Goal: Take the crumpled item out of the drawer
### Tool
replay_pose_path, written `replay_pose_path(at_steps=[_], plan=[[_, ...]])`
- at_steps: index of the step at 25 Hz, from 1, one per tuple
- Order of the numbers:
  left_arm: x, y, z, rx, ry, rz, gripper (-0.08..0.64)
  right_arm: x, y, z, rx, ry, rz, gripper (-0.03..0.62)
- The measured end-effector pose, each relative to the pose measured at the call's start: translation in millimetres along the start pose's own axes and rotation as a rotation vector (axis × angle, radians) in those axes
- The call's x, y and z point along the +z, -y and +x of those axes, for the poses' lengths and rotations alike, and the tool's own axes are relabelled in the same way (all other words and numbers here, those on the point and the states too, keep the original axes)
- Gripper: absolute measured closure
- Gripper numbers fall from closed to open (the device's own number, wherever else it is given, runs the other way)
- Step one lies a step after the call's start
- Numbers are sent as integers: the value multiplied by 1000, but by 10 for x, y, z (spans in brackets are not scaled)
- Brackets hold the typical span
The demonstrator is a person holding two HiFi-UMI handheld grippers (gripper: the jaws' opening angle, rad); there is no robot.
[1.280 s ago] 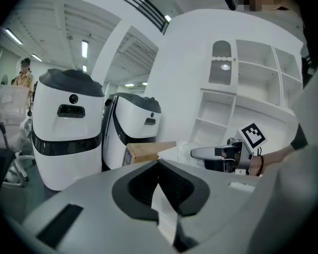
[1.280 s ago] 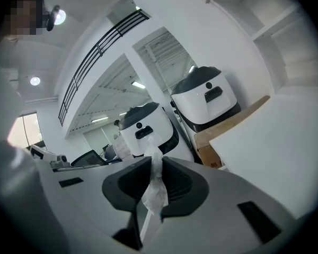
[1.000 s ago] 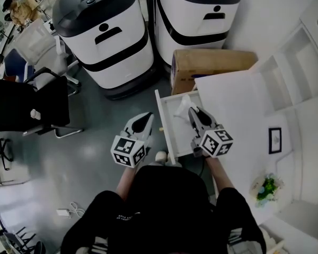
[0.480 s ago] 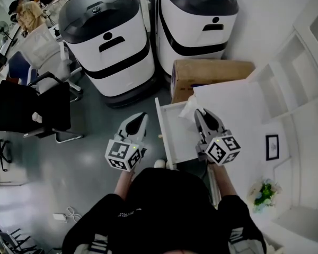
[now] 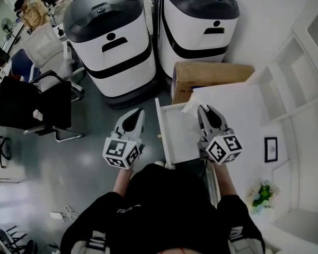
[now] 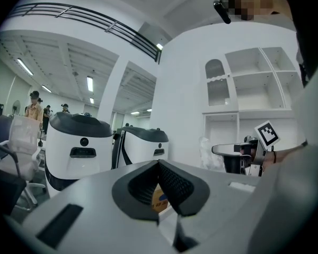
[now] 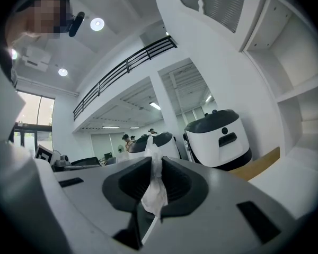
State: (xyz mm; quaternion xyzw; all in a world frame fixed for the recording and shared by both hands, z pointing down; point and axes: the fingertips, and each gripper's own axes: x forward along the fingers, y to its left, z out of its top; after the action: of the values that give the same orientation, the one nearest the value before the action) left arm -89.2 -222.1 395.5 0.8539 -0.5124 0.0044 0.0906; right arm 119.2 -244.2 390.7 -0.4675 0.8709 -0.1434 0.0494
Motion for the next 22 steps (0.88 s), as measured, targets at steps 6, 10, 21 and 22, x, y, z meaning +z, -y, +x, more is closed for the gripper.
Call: replay_pose_path(at_steps=[6,10,21,22], plan=[[9,-1,-41,12,1,14,561,33,-16,-53,-2,11,-46,552],[25,23,-56,13,-3,39,562,65,-22,-80,-3,19,-59,552],[53,31,-112,19,6,41,561,100,-101,-113,7,21,-115,552],[53,26,-117,20,5,41,563,99,-113,-114,8,22,-120,552]])
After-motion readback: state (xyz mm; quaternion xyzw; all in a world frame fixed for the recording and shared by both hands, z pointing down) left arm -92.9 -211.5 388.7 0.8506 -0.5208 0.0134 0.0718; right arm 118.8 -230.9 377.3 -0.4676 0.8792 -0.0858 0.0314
